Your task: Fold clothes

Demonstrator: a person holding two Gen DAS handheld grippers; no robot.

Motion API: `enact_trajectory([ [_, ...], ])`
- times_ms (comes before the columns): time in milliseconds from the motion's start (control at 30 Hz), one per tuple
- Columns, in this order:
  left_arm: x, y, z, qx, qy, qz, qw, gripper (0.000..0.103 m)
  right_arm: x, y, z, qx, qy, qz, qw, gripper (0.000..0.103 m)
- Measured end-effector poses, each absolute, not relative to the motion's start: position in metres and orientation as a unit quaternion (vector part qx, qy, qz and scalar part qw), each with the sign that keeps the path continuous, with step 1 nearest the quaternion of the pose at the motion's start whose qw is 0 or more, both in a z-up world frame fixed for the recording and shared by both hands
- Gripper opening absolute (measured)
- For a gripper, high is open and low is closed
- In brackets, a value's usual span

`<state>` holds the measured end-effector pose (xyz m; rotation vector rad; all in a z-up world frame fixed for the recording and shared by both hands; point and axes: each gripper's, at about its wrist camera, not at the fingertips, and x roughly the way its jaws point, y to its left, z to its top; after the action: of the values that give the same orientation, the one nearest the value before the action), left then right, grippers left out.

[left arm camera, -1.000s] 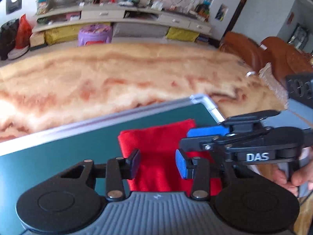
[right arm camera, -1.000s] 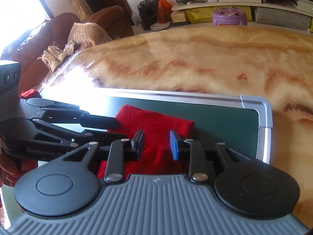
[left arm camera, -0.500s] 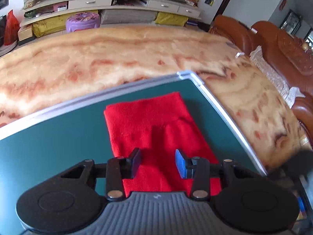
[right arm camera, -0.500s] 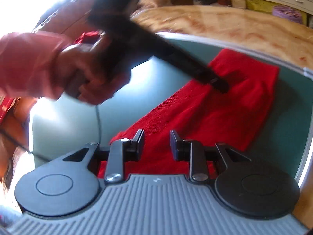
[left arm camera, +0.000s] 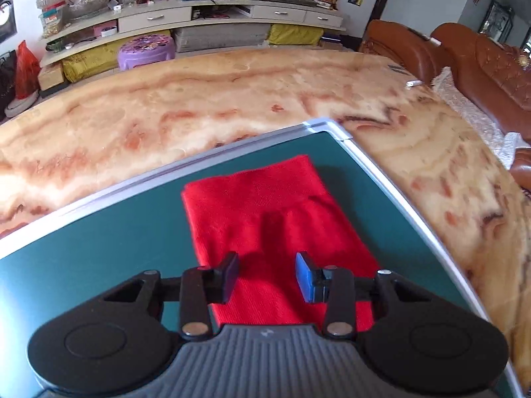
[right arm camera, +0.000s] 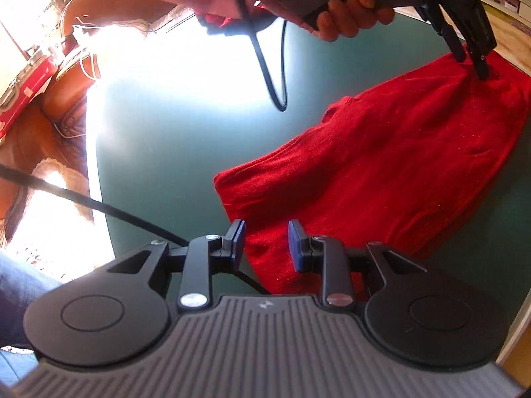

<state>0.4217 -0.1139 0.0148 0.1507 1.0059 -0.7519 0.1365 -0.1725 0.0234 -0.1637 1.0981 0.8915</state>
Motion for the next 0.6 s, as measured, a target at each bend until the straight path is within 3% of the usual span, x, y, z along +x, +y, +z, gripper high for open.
enact_trajectory([
  [167, 0.336, -0.094, 0.036, 0.121, 0.469, -0.464, 0.742, 0.046, 0.112, -0.176, 0.043, -0.039, 0.536, 0.380, 0.753, 0.034],
  [367, 0.225, -0.061, 0.012, 0.192, 0.499, -0.517, 0.669, 0.046, 0.083, -0.193, 0.051, 0.000, 0.547, 0.251, 0.798, 0.037],
  [600, 0.184, -0.042, -0.001, 0.225, 0.486, -0.507, 0.675, 0.046, 0.063, -0.158, 0.040, -0.125, 0.493, 0.240, 0.827, 0.037],
])
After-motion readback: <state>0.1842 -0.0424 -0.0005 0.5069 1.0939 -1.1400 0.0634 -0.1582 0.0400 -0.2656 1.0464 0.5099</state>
